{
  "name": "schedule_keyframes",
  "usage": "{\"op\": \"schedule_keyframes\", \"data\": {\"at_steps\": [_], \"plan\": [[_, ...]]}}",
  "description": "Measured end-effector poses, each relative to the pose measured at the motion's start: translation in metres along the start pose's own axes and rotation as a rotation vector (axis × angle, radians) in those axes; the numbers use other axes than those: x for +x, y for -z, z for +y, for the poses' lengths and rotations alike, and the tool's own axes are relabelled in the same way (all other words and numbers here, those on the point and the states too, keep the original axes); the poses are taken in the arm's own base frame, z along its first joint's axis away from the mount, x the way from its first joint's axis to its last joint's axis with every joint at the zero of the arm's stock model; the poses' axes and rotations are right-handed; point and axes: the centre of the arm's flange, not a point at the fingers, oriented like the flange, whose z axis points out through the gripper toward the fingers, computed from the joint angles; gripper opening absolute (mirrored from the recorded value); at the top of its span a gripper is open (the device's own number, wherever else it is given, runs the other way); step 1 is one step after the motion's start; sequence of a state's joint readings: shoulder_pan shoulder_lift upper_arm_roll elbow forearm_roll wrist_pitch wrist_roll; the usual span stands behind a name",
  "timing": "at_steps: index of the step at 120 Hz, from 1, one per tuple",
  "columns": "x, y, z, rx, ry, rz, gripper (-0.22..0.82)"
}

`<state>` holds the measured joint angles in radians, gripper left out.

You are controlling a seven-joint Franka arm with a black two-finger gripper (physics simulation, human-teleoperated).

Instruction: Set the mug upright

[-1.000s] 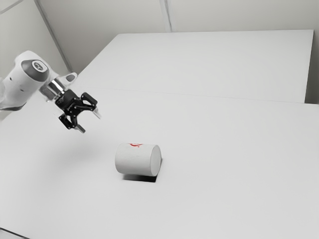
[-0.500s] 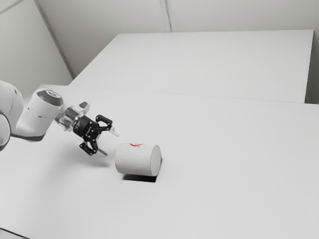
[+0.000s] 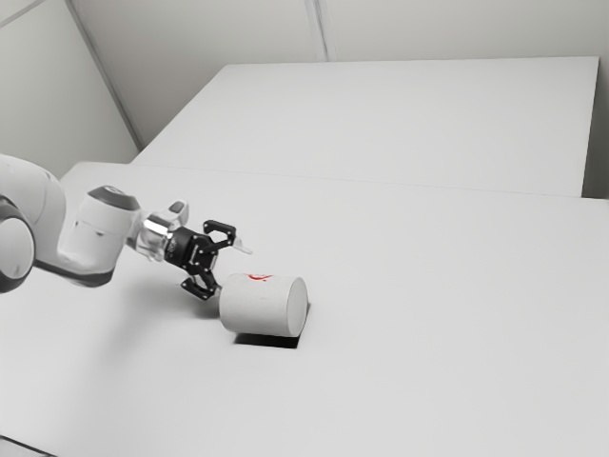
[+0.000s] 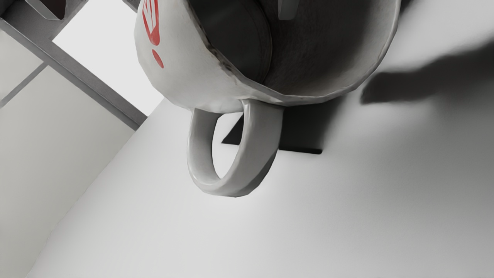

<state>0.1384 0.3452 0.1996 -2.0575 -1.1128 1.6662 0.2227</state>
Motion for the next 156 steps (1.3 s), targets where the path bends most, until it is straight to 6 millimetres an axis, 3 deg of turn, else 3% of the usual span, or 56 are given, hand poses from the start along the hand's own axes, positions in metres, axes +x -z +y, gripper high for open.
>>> {"op": "schedule_keyframes", "data": {"at_steps": [12,33,54,74,95,102,113,123,143,156], "plan": [[0.001,-0.005,0.002,-0.019,0.004,-0.002,0.58],[0.001,-0.009,0.007,-0.014,-0.001,-0.006,0.14],[0.0,-0.013,0.016,-0.004,-0.015,-0.009,-0.07],[-0.001,-0.014,0.044,0.005,-0.053,0.003,-0.14],[-0.002,-0.015,0.054,0.026,-0.055,0.008,-0.16],[-0.006,-0.012,0.069,0.07,-0.092,0.013,-0.17],[-0.022,-0.007,0.114,0.227,-0.219,0.04,-0.17],[-0.041,-0.012,0.138,0.411,-0.323,0.073,-0.18],[-0.048,-0.017,0.156,0.793,-0.499,0.168,-0.18],[-0.046,-0.022,0.164,0.953,-0.59,0.222,-0.18]]}}
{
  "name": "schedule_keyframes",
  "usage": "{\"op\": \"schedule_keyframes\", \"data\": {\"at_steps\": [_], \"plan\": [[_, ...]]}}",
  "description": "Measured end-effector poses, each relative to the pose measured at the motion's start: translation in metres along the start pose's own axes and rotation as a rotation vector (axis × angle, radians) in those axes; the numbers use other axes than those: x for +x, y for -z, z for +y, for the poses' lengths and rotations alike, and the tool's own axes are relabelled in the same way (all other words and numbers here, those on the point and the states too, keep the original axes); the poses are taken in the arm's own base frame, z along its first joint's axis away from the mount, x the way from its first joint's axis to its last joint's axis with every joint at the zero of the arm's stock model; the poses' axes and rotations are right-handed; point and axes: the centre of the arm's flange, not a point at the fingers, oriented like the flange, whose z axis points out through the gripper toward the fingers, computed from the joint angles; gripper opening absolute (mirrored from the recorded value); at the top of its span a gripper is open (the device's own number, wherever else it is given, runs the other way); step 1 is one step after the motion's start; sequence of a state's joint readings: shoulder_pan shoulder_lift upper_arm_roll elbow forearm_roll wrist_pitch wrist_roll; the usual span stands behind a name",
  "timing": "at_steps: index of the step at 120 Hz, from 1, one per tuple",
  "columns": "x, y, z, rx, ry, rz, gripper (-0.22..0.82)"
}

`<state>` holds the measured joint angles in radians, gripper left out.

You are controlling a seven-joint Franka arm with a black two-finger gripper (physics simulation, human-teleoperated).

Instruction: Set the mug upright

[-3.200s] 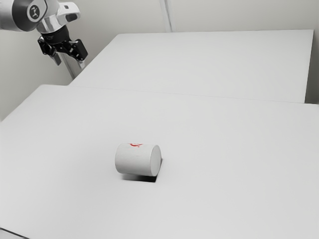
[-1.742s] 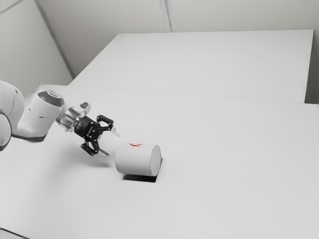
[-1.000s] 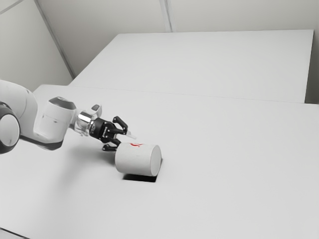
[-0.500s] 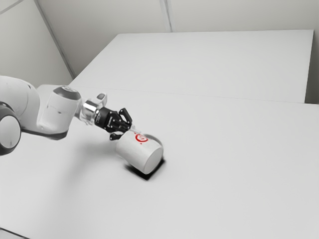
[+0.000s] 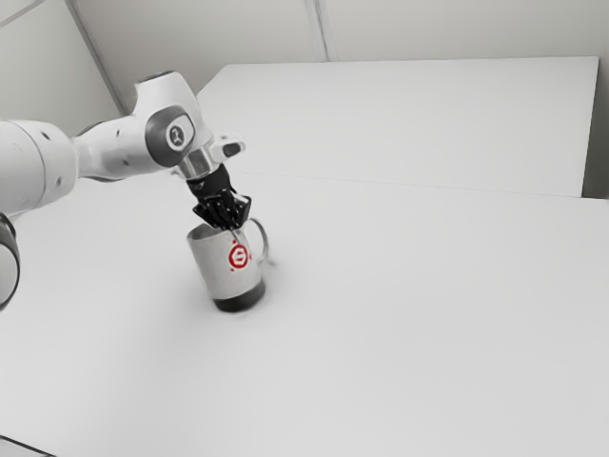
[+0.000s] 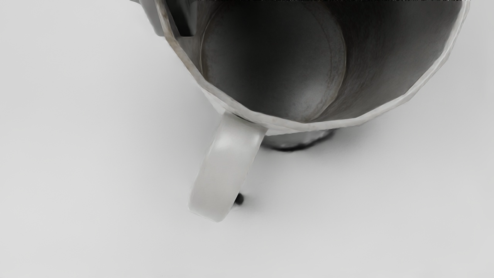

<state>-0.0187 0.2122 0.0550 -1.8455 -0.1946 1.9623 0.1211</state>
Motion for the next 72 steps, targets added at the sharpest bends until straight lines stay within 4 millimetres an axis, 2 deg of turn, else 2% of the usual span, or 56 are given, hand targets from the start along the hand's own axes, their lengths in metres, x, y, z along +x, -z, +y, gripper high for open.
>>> {"op": "schedule_keyframes", "data": {"at_steps": [17,36,52,72], "plan": [[0.006,0.002,0.001,0.114,-0.054,0.049,-0.18],[0.009,0.0,0.001,0.163,-0.076,0.086,-0.18],[0.006,-0.014,0.002,0.175,-0.083,0.09,-0.18],[0.005,-0.021,0.001,0.18,-0.078,0.104,-0.18]]}}
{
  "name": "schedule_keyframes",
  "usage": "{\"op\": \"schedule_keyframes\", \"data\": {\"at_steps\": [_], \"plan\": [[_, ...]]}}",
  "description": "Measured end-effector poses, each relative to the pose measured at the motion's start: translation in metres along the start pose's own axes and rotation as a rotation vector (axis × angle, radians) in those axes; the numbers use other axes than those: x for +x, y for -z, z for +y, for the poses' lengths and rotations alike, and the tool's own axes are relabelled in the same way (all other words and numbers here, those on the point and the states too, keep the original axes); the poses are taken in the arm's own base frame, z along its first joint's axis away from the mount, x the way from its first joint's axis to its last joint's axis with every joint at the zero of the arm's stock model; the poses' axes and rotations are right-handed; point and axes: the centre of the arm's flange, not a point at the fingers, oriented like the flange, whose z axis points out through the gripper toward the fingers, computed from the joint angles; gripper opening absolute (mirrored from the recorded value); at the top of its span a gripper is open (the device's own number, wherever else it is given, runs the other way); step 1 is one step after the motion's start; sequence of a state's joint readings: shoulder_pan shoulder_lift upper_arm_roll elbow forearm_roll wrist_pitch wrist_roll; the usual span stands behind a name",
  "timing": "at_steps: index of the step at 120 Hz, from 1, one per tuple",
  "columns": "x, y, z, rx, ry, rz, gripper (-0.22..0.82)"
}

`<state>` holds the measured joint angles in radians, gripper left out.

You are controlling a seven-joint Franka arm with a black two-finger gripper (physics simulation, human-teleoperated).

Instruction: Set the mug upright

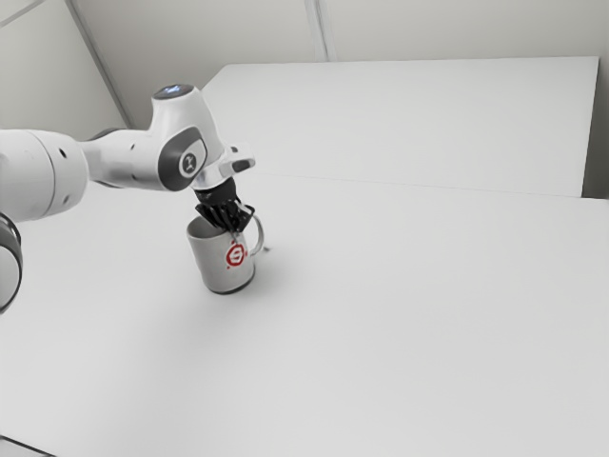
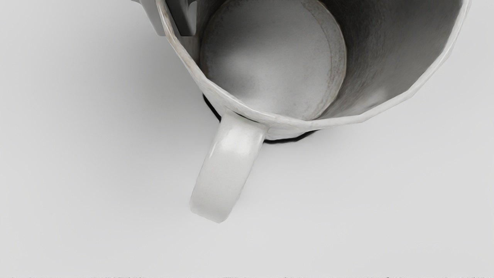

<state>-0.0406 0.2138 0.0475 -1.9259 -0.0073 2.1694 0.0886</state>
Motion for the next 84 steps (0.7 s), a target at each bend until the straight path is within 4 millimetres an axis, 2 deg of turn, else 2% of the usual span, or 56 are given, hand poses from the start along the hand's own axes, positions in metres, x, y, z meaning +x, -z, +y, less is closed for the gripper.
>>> {"op": "schedule_keyframes", "data": {"at_steps": [16,25,36,56,84], "plan": [[0.001,0.004,0.015,-0.003,-0.02,0.014,0.11],[0.0,0.019,0.016,-0.003,-0.02,0.036,0.26],[-0.004,0.041,0.015,-0.002,-0.016,0.061,0.38],[-0.008,0.073,0.009,0.011,-0.014,0.094,0.5],[0.0,0.147,0.008,0.089,-0.051,0.149,0.57]]}}
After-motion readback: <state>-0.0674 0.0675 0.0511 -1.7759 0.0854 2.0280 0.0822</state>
